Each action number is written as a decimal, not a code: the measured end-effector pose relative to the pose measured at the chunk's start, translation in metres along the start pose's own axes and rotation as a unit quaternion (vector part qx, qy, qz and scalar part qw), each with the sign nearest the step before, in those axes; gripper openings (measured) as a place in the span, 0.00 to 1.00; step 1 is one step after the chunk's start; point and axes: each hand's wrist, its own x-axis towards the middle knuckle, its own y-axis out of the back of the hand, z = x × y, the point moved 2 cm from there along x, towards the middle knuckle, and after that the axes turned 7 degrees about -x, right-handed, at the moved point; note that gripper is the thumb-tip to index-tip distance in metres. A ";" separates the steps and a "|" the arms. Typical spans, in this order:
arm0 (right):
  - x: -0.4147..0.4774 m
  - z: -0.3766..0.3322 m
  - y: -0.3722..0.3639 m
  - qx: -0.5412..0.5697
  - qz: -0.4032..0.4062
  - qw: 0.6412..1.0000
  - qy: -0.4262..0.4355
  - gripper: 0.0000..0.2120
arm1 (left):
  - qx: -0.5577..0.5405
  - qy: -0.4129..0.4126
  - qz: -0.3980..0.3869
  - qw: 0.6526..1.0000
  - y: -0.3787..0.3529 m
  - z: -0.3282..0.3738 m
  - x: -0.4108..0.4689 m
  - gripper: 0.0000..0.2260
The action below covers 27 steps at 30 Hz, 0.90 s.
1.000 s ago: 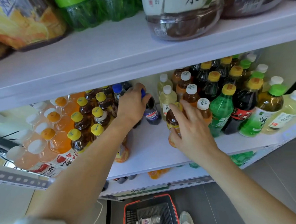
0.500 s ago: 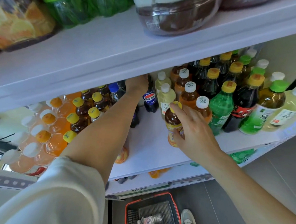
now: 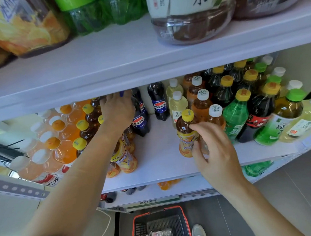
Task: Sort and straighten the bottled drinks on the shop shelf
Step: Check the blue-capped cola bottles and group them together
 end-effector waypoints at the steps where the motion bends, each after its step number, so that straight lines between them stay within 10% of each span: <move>1: -0.005 -0.003 -0.001 0.002 0.000 1.000 0.016 0.15 | -0.006 -0.026 -0.004 1.000 -0.001 -0.002 -0.002 0.21; 10: -0.056 -0.003 -0.028 0.165 -0.158 0.959 -0.169 0.15 | -0.127 -0.137 0.009 0.982 0.016 0.020 -0.066 0.12; 15: -0.065 0.004 -0.041 0.445 -0.231 0.695 -0.516 0.10 | -0.341 -0.036 0.172 0.923 0.069 -0.007 -0.105 0.08; 20: -0.065 -0.023 -0.039 0.604 -0.375 0.487 -0.507 0.33 | -0.556 0.078 0.180 0.808 0.088 -0.028 -0.124 0.09; 27: -0.055 -0.041 -0.024 0.655 -0.352 0.488 -0.456 0.28 | -0.625 0.138 0.180 0.747 0.087 -0.043 -0.134 0.11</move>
